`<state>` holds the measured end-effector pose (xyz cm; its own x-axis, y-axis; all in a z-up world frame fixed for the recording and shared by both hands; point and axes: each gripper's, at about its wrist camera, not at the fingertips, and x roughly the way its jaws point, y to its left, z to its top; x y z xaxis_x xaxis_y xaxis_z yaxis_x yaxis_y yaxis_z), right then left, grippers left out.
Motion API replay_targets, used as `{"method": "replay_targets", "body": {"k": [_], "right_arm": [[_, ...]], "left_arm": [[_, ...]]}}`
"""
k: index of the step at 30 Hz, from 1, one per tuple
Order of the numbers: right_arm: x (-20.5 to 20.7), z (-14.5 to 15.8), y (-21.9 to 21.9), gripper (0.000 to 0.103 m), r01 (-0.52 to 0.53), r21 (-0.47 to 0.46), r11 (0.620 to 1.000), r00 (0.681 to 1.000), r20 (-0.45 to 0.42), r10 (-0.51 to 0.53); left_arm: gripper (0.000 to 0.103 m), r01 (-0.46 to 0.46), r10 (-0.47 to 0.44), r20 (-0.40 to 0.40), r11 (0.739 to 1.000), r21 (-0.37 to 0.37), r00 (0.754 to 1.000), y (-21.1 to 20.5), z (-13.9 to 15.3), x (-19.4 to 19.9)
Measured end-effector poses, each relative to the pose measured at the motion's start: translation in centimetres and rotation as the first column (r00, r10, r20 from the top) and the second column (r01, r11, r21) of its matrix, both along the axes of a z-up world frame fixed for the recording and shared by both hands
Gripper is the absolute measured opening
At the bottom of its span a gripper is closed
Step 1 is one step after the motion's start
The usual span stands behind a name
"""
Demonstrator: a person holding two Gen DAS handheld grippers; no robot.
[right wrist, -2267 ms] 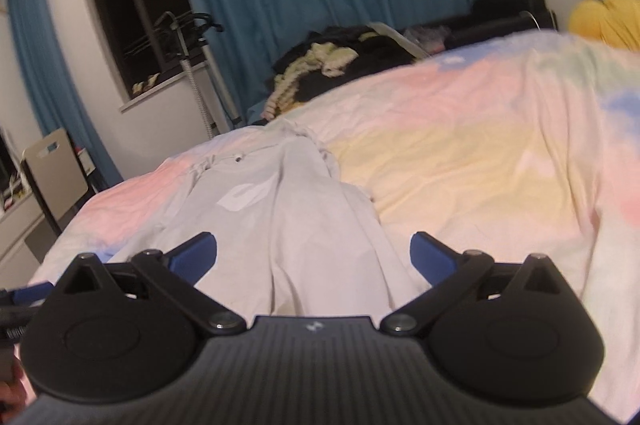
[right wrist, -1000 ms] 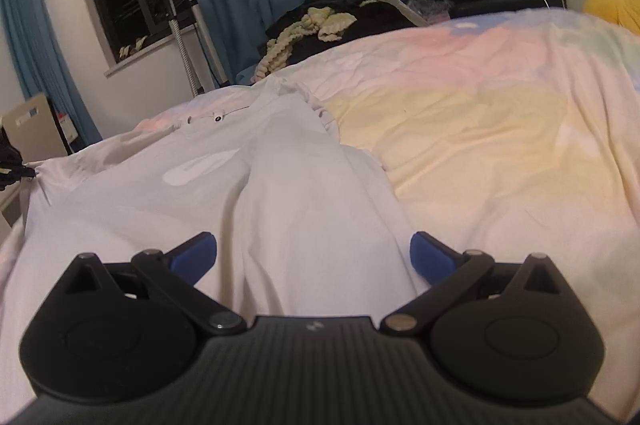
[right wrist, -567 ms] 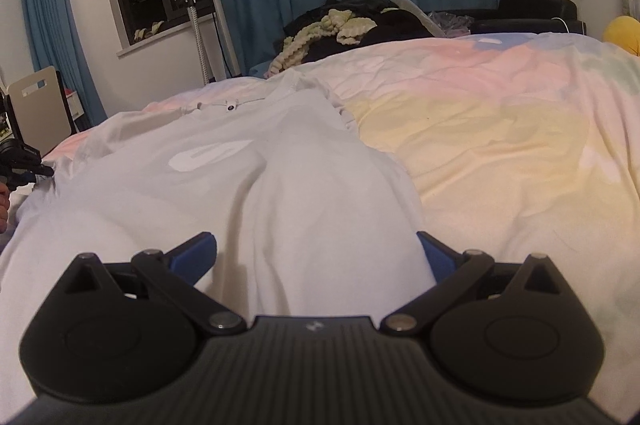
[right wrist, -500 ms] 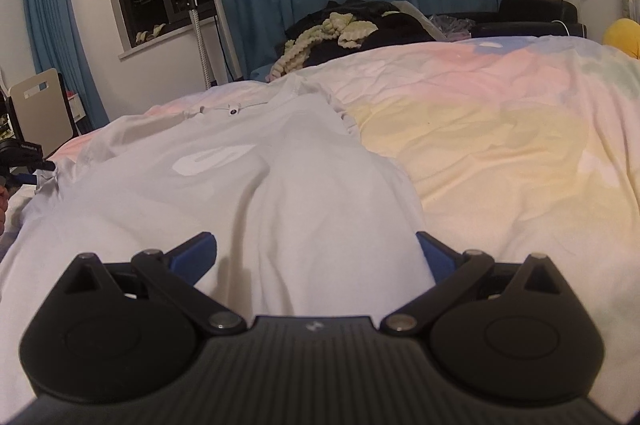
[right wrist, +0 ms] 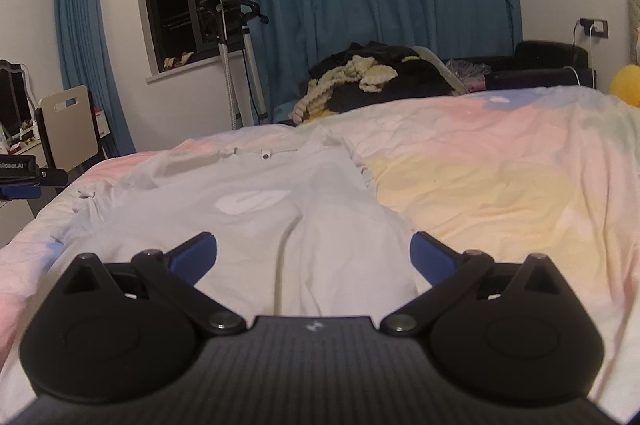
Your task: Fold clothes
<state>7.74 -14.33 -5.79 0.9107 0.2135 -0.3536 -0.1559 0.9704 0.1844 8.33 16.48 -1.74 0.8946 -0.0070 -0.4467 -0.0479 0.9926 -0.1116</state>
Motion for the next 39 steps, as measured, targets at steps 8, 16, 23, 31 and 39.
{"method": "replay_targets", "body": {"k": [8, 16, 23, 31, 39], "right_arm": [[-2.3, 0.2, -0.8, 0.103, 0.010, -0.009, 1.000, 1.000, 0.014, -0.010], [-2.5, -0.3, -0.9, 0.103, 0.025, -0.010, 1.000, 1.000, 0.018, -0.025], [-2.8, -0.5, -0.7, 0.103, 0.015, 0.001, 1.000, 0.999, 0.033, -0.015], [-2.6, -0.4, -1.0, 0.103, 0.018, 0.073, 0.997, 0.999, 0.028, -0.020], [-1.6, 0.5, -1.2, 0.091, 0.021, 0.088, 0.996, 0.999, 0.033, -0.024]], "left_arm": [[0.086, 0.103, -0.103, 0.045, 0.995, -0.015, 0.994, -5.6, -3.9, -5.8], [0.089, 0.062, -0.062, 0.046, 0.998, -0.004, 0.997, -4.8, -4.3, -6.7], [0.089, 0.035, -0.037, 0.055, 0.999, 0.028, 0.998, -4.8, -4.3, -6.7], [0.089, 0.048, -0.050, 0.051, 0.998, 0.045, 0.997, -5.2, -4.4, -7.2], [0.089, -0.007, 0.003, 0.075, 0.998, 0.057, 0.997, -4.8, -4.5, -7.1]]}}
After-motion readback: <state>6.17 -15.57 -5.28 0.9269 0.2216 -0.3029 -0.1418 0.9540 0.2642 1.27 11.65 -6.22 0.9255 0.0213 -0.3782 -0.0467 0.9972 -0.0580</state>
